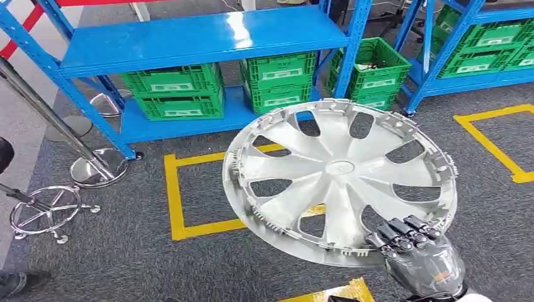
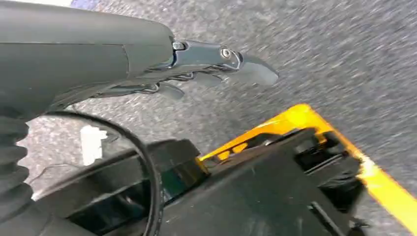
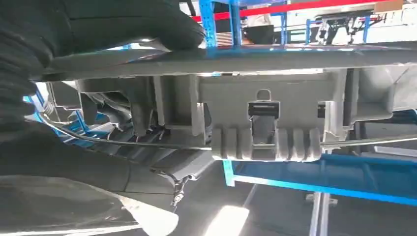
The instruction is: Take the parts from the cabinet and place them on the table.
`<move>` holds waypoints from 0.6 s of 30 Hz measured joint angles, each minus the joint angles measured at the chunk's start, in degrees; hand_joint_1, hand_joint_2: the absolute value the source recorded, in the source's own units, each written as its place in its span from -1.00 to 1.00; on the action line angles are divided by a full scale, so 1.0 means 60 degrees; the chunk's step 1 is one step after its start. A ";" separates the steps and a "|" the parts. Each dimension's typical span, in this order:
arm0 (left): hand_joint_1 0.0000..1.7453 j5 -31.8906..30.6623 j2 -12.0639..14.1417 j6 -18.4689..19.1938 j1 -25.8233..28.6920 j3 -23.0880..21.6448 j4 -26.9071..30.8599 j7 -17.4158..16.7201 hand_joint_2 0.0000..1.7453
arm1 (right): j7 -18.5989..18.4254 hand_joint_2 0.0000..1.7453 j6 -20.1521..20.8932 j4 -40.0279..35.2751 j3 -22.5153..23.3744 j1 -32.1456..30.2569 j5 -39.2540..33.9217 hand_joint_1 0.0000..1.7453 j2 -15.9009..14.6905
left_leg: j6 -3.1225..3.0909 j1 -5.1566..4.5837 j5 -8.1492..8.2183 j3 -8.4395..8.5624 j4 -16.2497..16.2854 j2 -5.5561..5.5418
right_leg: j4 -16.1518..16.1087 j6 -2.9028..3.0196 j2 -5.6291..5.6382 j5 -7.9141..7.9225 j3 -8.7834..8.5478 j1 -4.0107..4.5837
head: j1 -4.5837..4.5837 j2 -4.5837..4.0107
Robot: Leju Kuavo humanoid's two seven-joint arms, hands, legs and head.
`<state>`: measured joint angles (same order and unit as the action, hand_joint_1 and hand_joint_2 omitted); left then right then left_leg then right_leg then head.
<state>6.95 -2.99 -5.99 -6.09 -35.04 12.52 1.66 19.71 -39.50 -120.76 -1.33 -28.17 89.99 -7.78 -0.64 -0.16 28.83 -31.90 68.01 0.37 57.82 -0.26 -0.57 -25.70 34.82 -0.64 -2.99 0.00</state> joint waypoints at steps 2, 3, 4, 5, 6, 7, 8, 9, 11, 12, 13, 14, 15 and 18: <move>-1.00 -0.0044 0.0025 0.0000 -0.0040 0.0000 0.0026 0.0004 1.00 | 0.0007 1.00 0.0000 0.0000 0.0000 -0.0012 0.0000 1.00 0.0000 | -0.0216 -0.0074 0.0513 0.1249 -0.1914 -0.0025 | 0.0028 -0.0109 -0.0005 0.0201 0.0154 0.0036 | -0.0007 0.0004; -1.00 -0.0048 0.0018 -0.0004 -0.0063 0.0000 0.0040 0.0011 1.00 | 0.0018 1.00 0.0000 0.0000 0.0000 -0.0006 0.0000 1.00 0.0000 | -0.0149 -0.0092 0.0572 0.1300 -0.2094 -0.0032 | -0.0010 -0.0169 -0.0032 0.0295 0.0178 -0.0006 | -0.0026 0.0004; -1.00 -0.0051 0.0015 -0.0004 -0.0057 0.0000 0.0051 0.0011 1.00 | 0.0018 1.00 0.0000 0.0000 0.0000 0.0011 0.0000 1.00 0.0000 | -0.0199 -0.0143 0.0464 0.1195 -0.2064 -0.0036 | -0.0067 -0.0232 -0.0055 0.0417 0.0178 -0.0053 | 0.0007 0.0000; -1.00 -0.0055 0.0007 -0.0004 -0.0055 0.0000 0.0058 0.0011 1.00 | 0.0022 1.00 0.0000 0.0000 0.0000 0.0014 0.0000 1.00 0.0000 | -0.0226 -0.0183 0.0383 0.1135 -0.2078 -0.0034 | -0.0127 -0.0294 -0.0061 0.0556 0.0190 -0.0077 | 0.0052 0.0004; -1.00 -0.0055 -0.0007 -0.0004 -0.0030 0.0000 0.0058 0.0011 1.00 | 0.0029 1.00 0.0000 0.0000 0.0000 0.0005 0.0000 1.00 0.0000 | -0.0281 -0.0158 0.0207 0.1025 -0.2191 -0.0027 | -0.0200 -0.0364 -0.0057 0.0690 0.0211 -0.0040 | 0.0032 0.0000; -1.00 -0.0058 -0.0015 -0.0004 -0.0047 0.0000 0.0058 0.0011 1.00 | 0.0029 1.00 0.0000 0.0004 0.0004 -0.0006 0.0000 1.00 0.0000 | -0.0329 -0.0091 0.0057 0.0919 -0.2272 0.0044 | -0.0080 -0.0380 -0.0002 0.0380 0.0366 -0.0069 | 0.0095 0.0000; -1.00 -0.0058 -0.0015 -0.0007 -0.0045 0.0000 0.0066 0.0011 1.00 | 0.0033 1.00 0.0000 0.0000 0.0004 -0.0006 -0.0004 1.00 -0.0004 | -0.0415 -0.0083 -0.0070 0.0742 -0.2294 0.0026 | 0.0295 -0.0390 0.0037 -0.0228 0.0590 -0.0072 | 0.0040 0.0000; -1.00 -0.0062 -0.0022 -0.0007 -0.0044 0.0000 0.0073 0.0011 1.00 | 0.0033 1.00 0.0000 0.0004 0.0015 -0.0003 -0.0004 1.00 -0.0007 | -0.0434 -0.0086 -0.0193 0.0589 -0.2292 0.0027 | 0.0902 -0.0431 0.0046 -0.0882 0.0706 -0.0082 | 0.0007 0.0000; -1.00 -0.0073 -0.0051 -0.0007 -0.0035 0.0000 0.0076 0.0022 1.00 | 0.0033 1.00 0.0004 0.0004 0.0029 -0.0008 -0.0004 1.00 -0.0011 | -0.0428 -0.0098 -0.0421 0.0303 -0.2273 0.0041 | 0.2259 -0.0490 0.0057 -0.1547 0.0924 -0.0073 | -0.0004 0.0000; -1.00 -0.0080 -0.0051 -0.0011 -0.0032 0.0000 0.0077 0.0029 1.00 | 0.0033 1.00 0.0004 0.0022 0.0029 -0.0005 0.0000 1.00 -0.0011 | -0.0420 -0.0100 -0.0534 0.0160 -0.2250 0.0059 | 0.2752 -0.0504 0.0058 -0.1373 0.0969 -0.0074 | -0.0008 0.0000; -1.00 -0.0099 -0.0055 -0.0037 -0.0027 0.0000 0.0077 0.0033 1.00 | 0.0025 1.00 0.0004 0.0040 0.0033 -0.0001 -0.0004 1.00 -0.0011 | -0.0406 -0.0100 -0.0650 -0.0022 -0.2210 0.0079 | 0.2905 -0.0513 0.0057 -0.0910 0.0853 -0.0074 | -0.0007 0.0000; -1.00 -0.0102 -0.0062 -0.0051 -0.0024 0.0000 0.0076 0.0036 1.00 | 0.0025 1.00 0.0000 0.0047 0.0036 -0.0002 0.0000 1.00 -0.0011 | -0.0381 -0.0099 -0.0741 -0.0181 -0.2165 0.0082 | 0.2647 -0.0505 0.0056 -0.0462 0.0532 -0.0076 | -0.0015 0.0000; -1.00 -0.0110 -0.0069 -0.0058 -0.0022 0.0000 0.0077 0.0040 1.00 | 0.0022 1.00 0.0004 0.0055 0.0036 -0.0002 0.0000 1.00 -0.0011 | -0.0350 -0.0097 -0.0813 -0.0322 -0.2113 0.0081 | 0.1989 -0.0491 0.0053 -0.0230 -0.0029 -0.0081 | -0.0015 0.0000; -1.00 -0.0131 -0.0080 -0.0062 -0.0026 0.0000 0.0117 0.0051 1.00 | 0.0000 1.00 0.0004 0.0058 0.0036 0.0024 -0.0004 1.00 -0.0011 | -0.0233 -0.0166 -0.0930 -0.0513 -0.1838 0.0067 | -0.0464 -0.0411 0.0050 -0.1064 -0.1802 -0.0054 | -0.0029 0.0007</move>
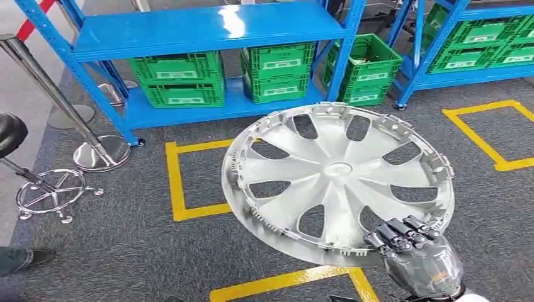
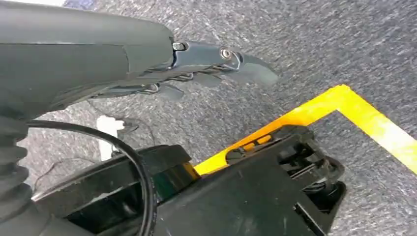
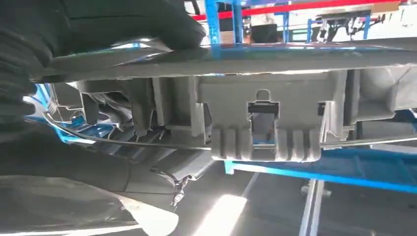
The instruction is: Take the parts from the cabinet and place them on the table.
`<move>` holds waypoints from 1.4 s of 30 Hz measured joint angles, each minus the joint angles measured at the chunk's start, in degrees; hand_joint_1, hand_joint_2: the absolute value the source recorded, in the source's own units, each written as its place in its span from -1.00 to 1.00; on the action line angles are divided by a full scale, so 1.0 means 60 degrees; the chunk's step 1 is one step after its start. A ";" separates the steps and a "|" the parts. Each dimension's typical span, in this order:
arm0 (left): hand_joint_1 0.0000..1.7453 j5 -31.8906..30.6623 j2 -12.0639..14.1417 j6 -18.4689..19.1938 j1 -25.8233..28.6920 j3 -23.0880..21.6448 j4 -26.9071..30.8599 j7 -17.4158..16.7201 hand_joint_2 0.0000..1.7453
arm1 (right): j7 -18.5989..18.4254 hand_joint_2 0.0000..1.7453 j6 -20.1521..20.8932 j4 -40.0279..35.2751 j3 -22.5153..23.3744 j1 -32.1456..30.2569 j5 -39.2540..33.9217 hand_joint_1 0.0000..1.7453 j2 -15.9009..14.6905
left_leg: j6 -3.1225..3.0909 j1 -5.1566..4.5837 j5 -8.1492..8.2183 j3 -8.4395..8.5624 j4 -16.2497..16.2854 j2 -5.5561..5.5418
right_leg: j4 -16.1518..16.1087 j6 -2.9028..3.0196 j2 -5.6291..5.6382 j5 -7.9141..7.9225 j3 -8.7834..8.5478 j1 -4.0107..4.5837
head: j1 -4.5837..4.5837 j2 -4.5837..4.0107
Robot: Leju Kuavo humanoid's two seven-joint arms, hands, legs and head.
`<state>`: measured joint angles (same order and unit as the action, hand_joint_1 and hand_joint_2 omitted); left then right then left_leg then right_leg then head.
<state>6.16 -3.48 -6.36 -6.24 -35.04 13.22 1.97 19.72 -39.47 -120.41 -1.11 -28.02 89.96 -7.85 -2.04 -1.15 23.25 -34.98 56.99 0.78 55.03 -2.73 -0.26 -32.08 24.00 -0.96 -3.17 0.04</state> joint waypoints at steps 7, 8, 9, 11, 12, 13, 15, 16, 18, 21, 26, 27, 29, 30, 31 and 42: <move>-1.00 0.0000 0.0015 -0.0004 0.0056 0.0000 0.0022 0.0004 1.00 | -0.0011 1.00 0.0000 0.0025 0.0000 -0.0021 0.0004 1.00 0.0000 | 0.0427 0.0154 0.1407 -0.0685 0.1938 -0.0052 | 0.0000 0.0473 -0.0055 0.0256 0.0464 -0.0025 | 0.0102 -0.0007; -1.00 0.0000 0.0015 -0.0014 0.0062 0.0000 0.0025 0.0004 1.00 | -0.0029 1.00 0.0000 0.0033 0.0000 -0.0021 0.0004 1.00 0.0000 | 0.0465 0.0178 0.1723 -0.0876 0.2671 -0.0054 | 0.0010 0.0466 -0.0055 0.0309 0.0532 -0.0021 | 0.0101 -0.0007; -1.00 -0.0004 0.0015 -0.0033 0.0071 0.0000 0.0025 0.0007 1.00 | -0.0036 1.00 0.0000 0.0047 0.0000 -0.0022 0.0004 1.00 0.0000 | 0.0484 0.0194 0.1790 -0.0901 0.3020 -0.0054 | 0.0016 0.0444 -0.0048 0.0350 0.0583 -0.0021 | 0.0105 -0.0007; -1.00 -0.0007 0.0018 -0.0044 0.0076 0.0000 0.0025 0.0018 1.00 | -0.0058 1.00 0.0000 0.0076 0.0000 -0.0015 0.0004 1.00 0.0000 | 0.0468 0.0218 0.1318 -0.0379 0.2385 -0.0055 | 0.0057 0.0407 -0.0044 0.0402 0.0564 -0.0024 | 0.0105 -0.0007; -1.00 -0.0007 0.0018 -0.0044 0.0078 0.0000 0.0029 0.0022 1.00 | -0.0058 1.00 0.0000 0.0084 0.0000 -0.0013 0.0004 1.00 0.0000 | 0.0431 0.0220 0.0942 0.0091 0.1584 -0.0056 | 0.0091 0.0388 -0.0040 0.0415 0.0575 -0.0024 | 0.0102 -0.0007; -1.00 -0.0007 0.0018 -0.0044 0.0086 0.0000 0.0036 0.0022 1.00 | -0.0065 1.00 0.0000 0.0087 0.0000 -0.0010 0.0004 1.00 0.0000 | 0.0372 0.0216 0.0555 0.0601 0.0673 -0.0069 | 0.0116 0.0377 -0.0044 0.0412 0.0576 -0.0024 | 0.0105 -0.0007; -1.00 -0.0007 0.0029 -0.0029 0.0121 0.0000 0.0036 0.0026 1.00 | -0.0087 1.00 0.0000 0.0117 0.0000 0.0056 0.0004 1.00 0.0000 | 0.0238 0.0147 0.0612 0.0846 0.0166 -0.0112 | 0.0155 0.0265 -0.0041 0.0455 0.0701 0.0003 | 0.0084 -0.0007; -1.00 -0.0007 0.0029 0.0000 0.0142 0.0000 0.0036 0.0029 1.00 | -0.0087 1.00 0.0000 0.0131 -0.0004 0.0085 0.0007 1.00 -0.0004 | 0.0220 0.0129 0.0628 0.0800 0.0163 -0.0109 | 0.0159 0.0210 -0.0043 0.0483 0.0709 -0.0011 | 0.0098 -0.0007; -1.00 -0.0007 0.0036 0.0011 0.0145 0.0000 0.0036 0.0044 1.00 | -0.0102 1.00 0.0000 0.0138 -0.0004 0.0105 0.0007 1.00 -0.0004 | 0.0117 0.0114 0.0699 0.0819 -0.0026 -0.0107 | 0.0097 0.0107 -0.0049 0.0537 0.0762 -0.0017 | 0.0102 -0.0007; -1.00 -0.0015 0.0000 0.0000 0.0149 0.0004 0.0040 0.0069 1.00 | -0.0146 1.00 0.0000 0.0215 -0.0036 0.0181 0.0004 1.00 -0.0058 | 0.0214 0.0135 0.0640 0.0755 -0.0096 -0.0112 | 0.0127 0.0494 -0.0062 0.0542 0.0847 0.0006 | 0.0036 -0.0007; -1.00 -0.0026 -0.0011 -0.0051 0.0162 0.0004 0.0040 0.0076 1.00 | -0.0204 1.00 0.0000 0.0291 -0.0102 0.0197 0.0004 1.00 -0.0131 | 0.0101 0.0071 0.0610 0.0710 -0.0050 -0.0107 | 0.0070 0.0293 -0.0048 0.0649 0.0850 -0.0054 | 0.0036 -0.0007; -1.00 -0.0026 -0.0011 -0.0055 0.0163 0.0004 0.0040 0.0077 1.00 | -0.0219 1.00 0.0000 0.0310 -0.0109 0.0202 0.0007 1.00 -0.0142 | 0.0084 0.0064 0.0599 0.0692 -0.0043 -0.0106 | 0.0064 0.0241 -0.0048 0.0669 0.0860 -0.0061 | 0.0040 -0.0007; -1.00 -0.0025 -0.0008 -0.0065 0.0163 0.0004 0.0040 0.0076 1.00 | -0.0262 1.00 0.0000 0.0357 -0.0149 0.0246 0.0007 1.00 -0.0171 | 0.0058 0.0056 0.0582 0.0661 -0.0028 -0.0106 | 0.0058 0.0105 -0.0049 0.0686 0.0884 -0.0077 | 0.0040 -0.0007; -1.00 -0.0025 -0.0011 -0.0080 0.0162 0.0004 0.0040 0.0077 1.00 | -0.0281 1.00 0.0000 0.0379 -0.0160 0.0274 0.0007 1.00 -0.0182 | 0.0047 0.0052 0.0575 0.0655 -0.0025 -0.0106 | 0.0058 0.0083 -0.0049 0.0701 0.0892 -0.0082 | 0.0044 -0.0007; -1.00 -0.0029 -0.0011 -0.0087 0.0162 0.0004 0.0040 0.0076 1.00 | -0.0302 1.00 0.0000 0.0401 -0.0179 0.0302 0.0007 1.00 -0.0189 | 0.0040 0.0050 0.0569 0.0648 -0.0025 -0.0106 | 0.0057 0.0075 -0.0049 0.0707 0.0900 -0.0083 | 0.0044 -0.0007; -1.00 -0.0069 -0.0011 -0.0102 0.0158 0.0004 0.0040 0.0073 1.00 | -0.0295 1.00 0.0000 0.0448 -0.0321 0.0474 0.0004 1.00 -0.0244 | 0.0043 0.0067 0.0502 0.0605 -0.0025 -0.0106 | 0.0094 0.0040 -0.0051 0.0734 0.0968 -0.0071 | 0.0043 -0.0007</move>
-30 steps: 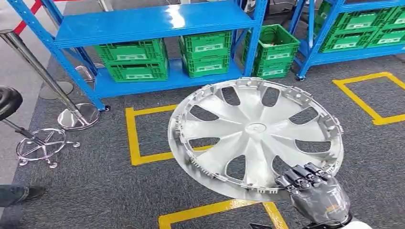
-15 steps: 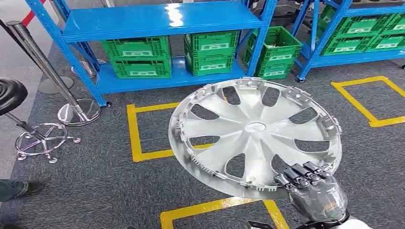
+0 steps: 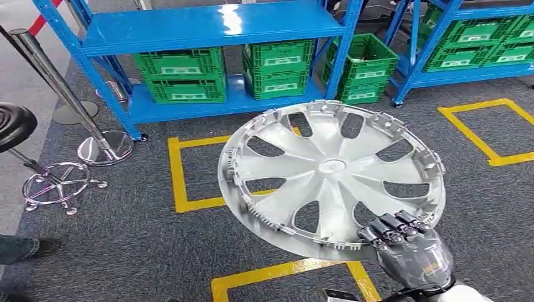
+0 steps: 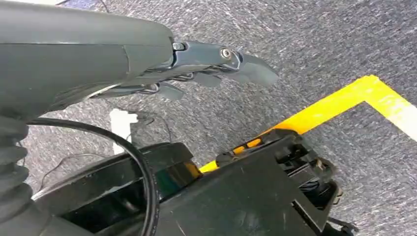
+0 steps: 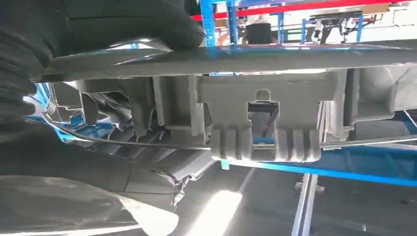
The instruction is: Take the parts from the cabinet and place them on the table.
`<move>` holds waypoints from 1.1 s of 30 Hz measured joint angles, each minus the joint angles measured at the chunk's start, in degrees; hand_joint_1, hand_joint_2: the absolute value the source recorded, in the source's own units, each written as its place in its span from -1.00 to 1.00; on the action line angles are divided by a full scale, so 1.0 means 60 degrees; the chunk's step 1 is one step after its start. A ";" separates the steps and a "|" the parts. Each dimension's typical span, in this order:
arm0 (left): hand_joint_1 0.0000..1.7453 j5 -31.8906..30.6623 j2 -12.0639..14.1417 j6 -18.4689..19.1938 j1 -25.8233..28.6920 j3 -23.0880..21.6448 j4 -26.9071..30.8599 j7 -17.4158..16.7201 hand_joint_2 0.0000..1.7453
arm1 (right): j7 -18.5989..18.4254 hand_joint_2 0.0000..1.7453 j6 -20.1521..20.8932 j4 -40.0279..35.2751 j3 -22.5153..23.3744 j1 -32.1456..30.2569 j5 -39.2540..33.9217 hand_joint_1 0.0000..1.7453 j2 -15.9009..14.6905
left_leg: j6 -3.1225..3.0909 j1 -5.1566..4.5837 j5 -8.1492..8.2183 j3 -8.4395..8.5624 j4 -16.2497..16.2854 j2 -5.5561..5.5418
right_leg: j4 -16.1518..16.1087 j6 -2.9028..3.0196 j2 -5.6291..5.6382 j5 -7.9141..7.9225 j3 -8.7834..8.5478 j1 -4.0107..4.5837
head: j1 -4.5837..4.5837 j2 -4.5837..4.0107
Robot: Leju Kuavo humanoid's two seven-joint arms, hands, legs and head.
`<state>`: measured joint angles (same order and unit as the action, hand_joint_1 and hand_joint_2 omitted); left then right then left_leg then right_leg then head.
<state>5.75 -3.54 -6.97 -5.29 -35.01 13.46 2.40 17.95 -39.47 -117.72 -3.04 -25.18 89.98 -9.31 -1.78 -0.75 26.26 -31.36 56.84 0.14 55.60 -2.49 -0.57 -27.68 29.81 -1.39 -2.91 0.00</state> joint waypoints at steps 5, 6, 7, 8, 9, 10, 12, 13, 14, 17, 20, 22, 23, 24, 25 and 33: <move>-1.00 -0.0029 0.0000 0.0011 -0.0002 0.0000 0.0000 -0.0076 1.00 | 0.0120 1.00 0.0000 0.0000 -0.0004 0.0024 0.0004 1.00 0.0000 | 0.0001 0.0002 -0.0001 -0.0003 0.0000 0.0000 | 0.0016 0.0002 0.0000 -0.0001 0.0011 0.0002 | 0.0004 0.0000; -1.00 -0.0036 0.0000 0.0011 -0.0001 0.0000 0.0000 -0.0077 1.00 | 0.0160 1.00 0.0000 0.0000 -0.0004 0.0025 0.0000 1.00 0.0000 | 0.0002 0.0002 -0.0001 -0.0003 0.0000 0.0000 | 0.0017 0.0002 0.0000 -0.0001 0.0013 0.0002 | 0.0000 0.0000; -1.00 -0.0051 0.0000 0.0026 -0.0001 0.0000 0.0000 -0.0080 1.00 | 0.0241 1.00 0.0000 0.0000 -0.0004 0.0023 0.0000 1.00 0.0000 | 0.0002 0.0002 -0.0001 -0.0004 0.0000 0.0000 | 0.0017 0.0002 0.0001 -0.0001 0.0015 0.0002 | 0.0004 0.0000; -1.00 -0.0066 0.0003 0.0040 -0.0001 0.0000 0.0000 -0.0084 1.00 | 0.0299 1.00 0.0000 0.0000 -0.0004 0.0023 0.0000 1.00 0.0000 | 0.0002 0.0002 -0.0001 -0.0004 0.0000 0.0000 | 0.0018 0.0002 0.0001 -0.0001 0.0015 0.0002 | 0.0000 0.0000; -1.00 -0.0069 0.0000 0.0047 -0.0001 0.0000 0.0000 -0.0087 1.00 | 0.0339 1.00 0.0000 0.0000 -0.0004 0.0022 0.0000 1.00 0.0000 | 0.0002 0.0002 -0.0002 -0.0005 0.0000 0.0000 | 0.0018 0.0002 0.0001 0.0000 0.0016 0.0002 | 0.0004 0.0000; -1.00 -0.0073 0.0000 0.0051 -0.0001 0.0000 0.0000 -0.0102 1.00 | 0.0361 1.00 0.0000 0.0000 -0.0004 0.0021 0.0004 1.00 0.0000 | 0.0002 0.0001 -0.0002 -0.0004 0.0000 0.0000 | 0.0019 0.0003 0.0001 0.0000 0.0016 0.0002 | 0.0000 0.0000; -1.00 -0.0087 0.0003 0.0055 0.0000 0.0000 0.0000 -0.0106 1.00 | 0.0383 1.00 0.0000 0.0000 -0.0004 0.0020 0.0000 1.00 0.0000 | 0.0002 0.0001 -0.0002 -0.0006 0.0000 0.0000 | 0.0019 0.0003 0.0000 0.0000 0.0016 0.0002 | 0.0000 0.0000; -1.00 -0.0098 0.0000 0.0055 0.0000 0.0000 0.0000 -0.0106 1.00 | 0.0386 1.00 0.0000 0.0000 -0.0004 0.0021 0.0004 1.00 0.0000 | 0.0002 0.0001 -0.0002 -0.0006 0.0000 0.0001 | 0.0019 0.0003 0.0000 0.0000 0.0017 0.0002 | 0.0000 0.0000; -1.00 -0.0102 0.0003 0.0058 -0.0001 0.0000 0.0000 -0.0109 1.00 | 0.0382 1.00 0.0000 0.0000 -0.0004 0.0020 0.0000 1.00 0.0000 | 0.0002 0.0001 -0.0002 -0.0006 0.0000 0.0000 | 0.0019 0.0003 0.0001 0.0000 0.0017 0.0002 | 0.0000 0.0000; -1.00 -0.0157 0.0003 0.0080 -0.0001 0.0000 0.0000 -0.0109 1.00 | 0.0299 1.00 0.0000 0.0000 -0.0004 0.0016 0.0000 1.00 0.0000 | 0.0002 0.0001 -0.0002 -0.0006 0.0000 0.0001 | 0.0019 0.0003 0.0001 0.0000 0.0017 0.0002 | 0.0000 0.0000; -1.00 -0.0171 0.0003 0.0087 -0.0001 0.0000 0.0000 -0.0109 1.00 | 0.0211 1.00 0.0000 0.0000 -0.0007 0.0013 0.0000 1.00 0.0000 | 0.0002 0.0001 -0.0002 -0.0007 0.0000 0.0001 | 0.0019 0.0003 0.0001 0.0000 0.0018 0.0002 | 0.0000 0.0000; -1.00 -0.0175 0.0003 0.0091 -0.0001 0.0000 0.0000 -0.0106 1.00 | 0.0182 1.00 0.0000 0.0000 -0.0007 0.0013 0.0004 1.00 0.0000 | -0.0023 -0.0033 0.0016 -0.0020 0.0064 -0.0001 | -0.0024 -0.0026 0.0002 0.0034 0.0009 -0.0023 | 0.0000 0.0000; -1.00 -0.0182 0.0022 0.0091 -0.0002 0.0000 0.0000 -0.0109 1.00 | 0.0171 1.00 0.0000 0.0000 -0.0011 0.0016 0.0000 1.00 0.0011 | -0.0094 -0.0053 0.0027 -0.0047 0.0094 -0.0005 | -0.0025 -0.0082 -0.0004 0.0052 0.0018 -0.0048 | 0.0011 0.0000; -1.00 -0.0182 0.0025 0.0087 -0.0006 0.0000 0.0000 -0.0109 1.00 | 0.0160 1.00 0.0000 0.0000 -0.0011 0.0007 0.0004 1.00 0.0011 | -0.0119 -0.0065 0.0021 -0.0049 0.0087 0.0000 | -0.0028 -0.0097 -0.0007 0.0062 0.0018 -0.0048 | 0.0011 0.0000; -1.00 -0.0186 0.0029 0.0073 -0.0009 0.0000 0.0000 -0.0109 1.00 | 0.0145 1.00 0.0000 -0.0007 -0.0011 0.0003 0.0004 1.00 0.0011 | -0.0149 -0.0064 0.0001 -0.0046 0.0068 0.0002 | -0.0064 -0.0136 0.0009 0.0088 0.0019 -0.0049 | 0.0007 0.0000; -1.00 -0.0270 0.0000 0.0106 -0.0007 0.0004 0.0000 -0.0113 1.00 | 0.0291 1.00 -0.0004 -0.0007 -0.0036 -0.0100 0.0000 1.00 0.0051 | -0.0272 0.0033 -0.0184 -0.0056 -0.0217 0.0428 | 0.2843 -0.0205 0.0065 -0.1134 0.1448 -0.0061 | -0.0091 0.0000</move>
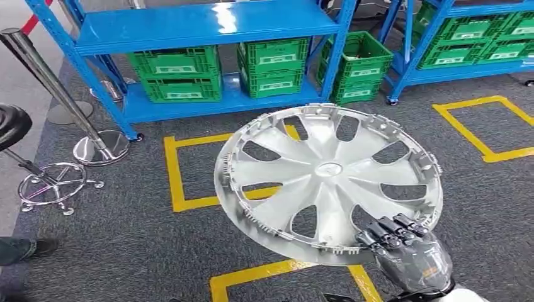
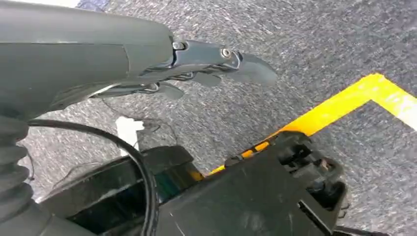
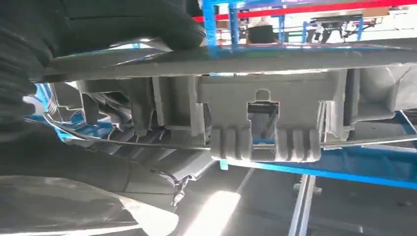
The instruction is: Take the parts from the cabinet and place them on the table.
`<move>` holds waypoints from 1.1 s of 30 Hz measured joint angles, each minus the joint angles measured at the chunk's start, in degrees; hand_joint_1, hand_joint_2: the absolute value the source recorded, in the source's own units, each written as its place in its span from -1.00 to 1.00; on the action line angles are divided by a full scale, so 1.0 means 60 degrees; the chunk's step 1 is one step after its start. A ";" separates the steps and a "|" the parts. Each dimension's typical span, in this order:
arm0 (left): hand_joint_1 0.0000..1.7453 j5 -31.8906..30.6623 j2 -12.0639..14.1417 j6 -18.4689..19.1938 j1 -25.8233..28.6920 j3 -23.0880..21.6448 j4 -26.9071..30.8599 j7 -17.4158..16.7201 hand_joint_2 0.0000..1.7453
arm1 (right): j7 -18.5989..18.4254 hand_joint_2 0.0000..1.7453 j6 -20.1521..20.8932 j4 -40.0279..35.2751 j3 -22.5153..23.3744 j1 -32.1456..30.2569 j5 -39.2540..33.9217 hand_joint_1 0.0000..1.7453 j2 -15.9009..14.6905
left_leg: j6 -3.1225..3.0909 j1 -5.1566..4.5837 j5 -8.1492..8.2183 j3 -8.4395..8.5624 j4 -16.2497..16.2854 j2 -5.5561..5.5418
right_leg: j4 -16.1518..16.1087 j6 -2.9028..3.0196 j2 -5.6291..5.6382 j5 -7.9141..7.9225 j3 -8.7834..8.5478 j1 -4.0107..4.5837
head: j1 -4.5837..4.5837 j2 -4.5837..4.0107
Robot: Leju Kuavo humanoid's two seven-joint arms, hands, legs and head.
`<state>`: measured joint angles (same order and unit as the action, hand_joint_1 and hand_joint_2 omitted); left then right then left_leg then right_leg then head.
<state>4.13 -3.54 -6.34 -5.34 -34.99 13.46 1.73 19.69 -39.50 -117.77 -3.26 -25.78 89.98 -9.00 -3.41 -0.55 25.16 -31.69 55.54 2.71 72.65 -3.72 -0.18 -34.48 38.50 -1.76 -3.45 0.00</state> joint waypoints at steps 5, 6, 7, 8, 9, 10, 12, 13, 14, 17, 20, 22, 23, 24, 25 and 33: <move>-1.00 -0.0051 0.0021 0.0000 -0.0022 0.0007 -0.0003 0.0000 1.00 | 0.0171 1.00 0.0000 -0.0026 0.0000 -0.0009 0.0000 1.00 0.0073 | 0.0341 -0.0033 0.0226 -0.0049 0.0386 0.0265 | -0.2501 0.0133 -0.0515 0.0925 -0.1345 0.0020 | -0.0066 0.0004; -1.00 -0.0080 0.0018 0.0000 -0.0018 0.0007 -0.0004 0.0000 1.00 | 0.0185 1.00 0.0000 -0.0029 0.0000 -0.0023 0.0000 1.00 0.0091 | 0.0360 -0.0037 0.0216 -0.0037 0.0390 0.0341 | -0.2466 0.0197 -0.0457 0.0921 -0.1199 0.0019 | 0.0014 0.0004; -1.00 -0.0084 0.0022 0.0000 -0.0016 0.0011 -0.0003 0.0000 1.00 | 0.0230 1.00 0.0000 -0.0029 0.0007 -0.0049 0.0000 1.00 0.0113 | 0.0382 -0.0020 0.0207 -0.0026 0.0387 0.0412 | -0.2446 0.0248 -0.0361 0.0921 -0.1182 0.0044 | 0.0033 0.0000; -1.00 -0.0084 0.0022 0.0000 -0.0023 0.0011 0.0000 0.0000 1.00 | 0.0255 1.00 0.0000 -0.0029 0.0033 -0.0062 0.0000 1.00 0.0120 | 0.0424 0.0005 0.0242 -0.0028 0.0418 0.0498 | -0.2455 0.0329 -0.0268 0.0951 -0.1164 0.0022 | 0.0025 0.0000; -1.00 -0.0087 0.0026 0.0000 -0.0040 0.0011 0.0000 0.0000 1.00 | 0.0292 1.00 0.0000 -0.0047 0.0065 -0.0070 0.0000 1.00 0.0142 | 0.0510 0.0049 0.0389 -0.0066 0.0515 0.0327 | -0.2469 0.0395 -0.0187 0.0987 -0.1217 0.0003 | 0.0036 0.0004; -1.00 -0.0087 0.0026 0.0000 -0.0039 0.0011 0.0000 0.0000 1.00 | 0.0324 1.00 0.0000 -0.0066 0.0076 -0.0060 0.0000 1.00 0.0153 | 0.0562 0.0084 0.0754 -0.0188 0.0891 -0.0010 | -0.2466 0.0463 -0.0119 0.1030 -0.1195 0.0000 | 0.0066 0.0003; -1.00 -0.0087 0.0025 0.0004 -0.0036 0.0011 0.0000 0.0000 1.00 | 0.0342 1.00 0.0000 -0.0077 0.0076 -0.0057 0.0000 1.00 0.0196 | 0.0610 0.0106 0.1601 -0.0790 0.2445 -0.0311 | -0.2458 0.0517 0.0078 0.1065 -0.1126 0.0012 | 0.0077 0.0004; -1.00 -0.0088 0.0022 0.0004 -0.0031 0.0015 0.0000 0.0000 1.00 | 0.0346 1.00 0.0000 -0.0077 0.0080 -0.0060 0.0000 1.00 0.0215 | 0.0606 0.0103 0.1897 -0.1111 0.3225 -0.0327 | -0.2454 0.0534 0.0200 0.1082 -0.1099 0.0032 | 0.0076 0.0004; -1.00 -0.0087 0.0018 0.0007 -0.0032 0.0015 0.0000 0.0000 1.00 | 0.0346 1.00 0.0000 -0.0076 0.0080 -0.0061 0.0000 1.00 0.0222 | 0.0587 0.0102 0.1919 -0.1226 0.3518 -0.0330 | -0.2453 0.0544 0.0315 0.1092 -0.1091 0.0055 | 0.0076 0.0003; -1.00 -0.0091 0.0015 0.0011 -0.0034 0.0029 -0.0004 0.0000 1.00 | 0.0353 1.00 0.0000 -0.0080 0.0098 -0.0068 0.0000 1.00 0.0248 | 0.0361 0.0064 0.0860 -0.0483 0.1963 -0.0489 | -0.2453 0.0539 0.0699 0.1118 -0.1113 0.0126 | 0.0073 0.0003; -1.00 -0.0106 0.0062 0.0011 -0.0014 0.0069 -0.0015 -0.0007 1.00 | 0.0393 1.00 0.0000 -0.0095 0.0135 -0.0019 0.0000 1.00 0.0280 | 0.0049 0.0056 0.0341 0.0077 0.0505 -0.1519 | -0.2442 0.0436 0.1019 0.1189 -0.1003 0.0072 | 0.0018 0.0004; -1.00 -0.0160 0.0029 0.0007 -0.0044 0.0069 -0.0015 -0.0029 1.00 | 0.0434 1.00 0.0000 -0.0106 0.0160 -0.0068 0.0000 1.00 0.0310 | 0.0029 -0.0030 0.0401 0.0104 0.0427 -0.1287 | -0.2480 0.0291 0.1253 0.1273 -0.0874 -0.0040 | 0.0128 0.0004; -1.00 -0.0189 0.0008 0.0000 -0.0057 0.0069 -0.0015 -0.0029 1.00 | 0.0437 1.00 0.0000 -0.0109 0.0175 -0.0091 0.0000 1.00 0.0331 | 0.0033 -0.0010 0.0362 0.0126 0.0321 -0.1150 | -0.2568 0.0195 0.1383 0.1337 -0.0850 -0.0010 | 0.0117 0.0004; -1.00 -0.0197 -0.0029 0.0000 -0.0068 0.0073 -0.0015 -0.0029 1.00 | 0.0455 1.00 0.0000 -0.0120 0.0204 -0.0114 -0.0004 1.00 0.0328 | 0.0137 0.0143 0.0240 0.0223 0.0034 -0.0964 | -0.2504 0.0198 0.1318 0.1306 -0.0791 -0.0007 | 0.0120 0.0000; -1.00 -0.0196 -0.0036 -0.0004 -0.0072 0.0076 -0.0015 -0.0033 1.00 | 0.0470 1.00 0.0000 -0.0128 0.0230 -0.0136 -0.0007 1.00 0.0335 | 0.0125 0.0112 0.0192 0.0246 -0.0047 -0.0837 | -0.2245 0.0198 0.0686 0.1066 -0.0611 0.0078 | 0.0063 0.0000; -1.00 -0.0266 -0.0077 0.0000 -0.0060 0.0077 -0.0015 -0.0058 1.00 | 0.0510 1.00 0.0003 -0.0117 0.0291 -0.0118 0.0000 1.00 0.0361 | 0.0208 0.0052 0.0244 0.0213 0.0049 0.0250 | -0.2088 0.0016 -0.0251 0.1062 -0.0940 0.0051 | -0.0051 0.0004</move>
<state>2.54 -4.00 -6.34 -5.69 -34.53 13.38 1.38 22.75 -39.48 -118.46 -1.51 -26.49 89.99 -6.84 -2.17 -0.24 26.62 -30.41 55.83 4.21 60.12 -3.63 -1.69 -28.11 32.86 -1.45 -3.76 0.02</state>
